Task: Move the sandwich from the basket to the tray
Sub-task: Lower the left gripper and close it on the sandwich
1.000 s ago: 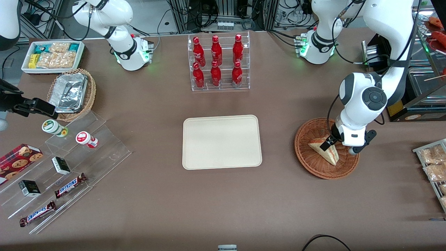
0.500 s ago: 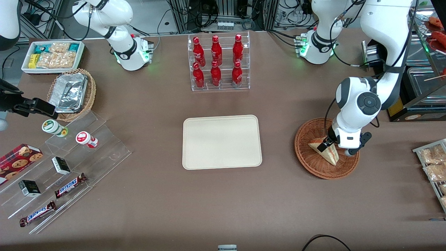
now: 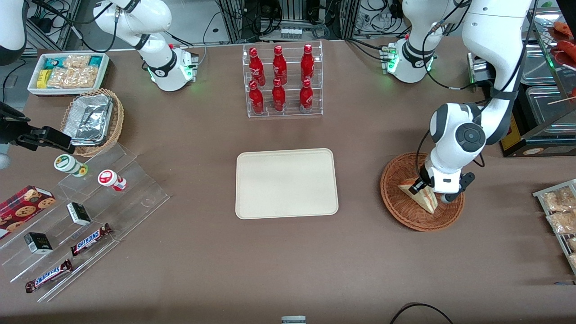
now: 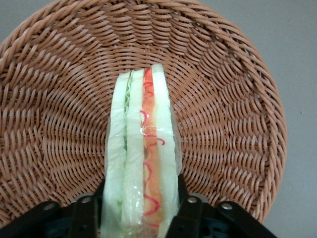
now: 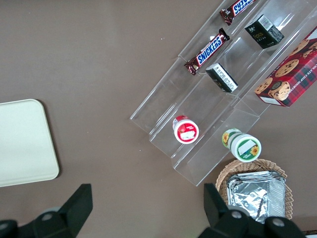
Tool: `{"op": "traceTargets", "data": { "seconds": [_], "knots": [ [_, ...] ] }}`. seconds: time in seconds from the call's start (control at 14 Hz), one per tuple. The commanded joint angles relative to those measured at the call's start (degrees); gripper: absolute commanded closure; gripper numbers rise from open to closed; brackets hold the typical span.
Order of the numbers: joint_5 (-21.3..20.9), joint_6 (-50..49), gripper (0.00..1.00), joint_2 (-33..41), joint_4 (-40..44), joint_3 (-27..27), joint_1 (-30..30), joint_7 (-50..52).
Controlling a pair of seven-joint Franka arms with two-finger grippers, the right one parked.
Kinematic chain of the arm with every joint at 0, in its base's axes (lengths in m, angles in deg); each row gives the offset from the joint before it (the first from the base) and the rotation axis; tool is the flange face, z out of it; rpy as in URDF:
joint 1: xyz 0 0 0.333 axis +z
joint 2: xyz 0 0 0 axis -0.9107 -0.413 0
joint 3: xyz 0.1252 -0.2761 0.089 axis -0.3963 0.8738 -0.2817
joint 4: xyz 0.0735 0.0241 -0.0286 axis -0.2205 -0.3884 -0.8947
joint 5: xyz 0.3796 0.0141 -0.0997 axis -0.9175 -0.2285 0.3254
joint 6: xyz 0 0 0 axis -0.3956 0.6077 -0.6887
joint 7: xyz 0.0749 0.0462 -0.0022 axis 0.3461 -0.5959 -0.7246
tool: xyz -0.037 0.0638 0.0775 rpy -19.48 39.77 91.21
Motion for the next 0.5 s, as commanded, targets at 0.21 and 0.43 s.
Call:
{"op": "traceTargets", "data": {
  "seconds": [0.21, 0.43],
  "knots": [
    [-5.43, -17.93, 1.00, 1.62, 9.08, 0.07, -0.92, 0.98],
    [-5.70, -28.42, 1.00, 2.49, 17.26, 0.51, -3.20, 0.89]
  ]
}}
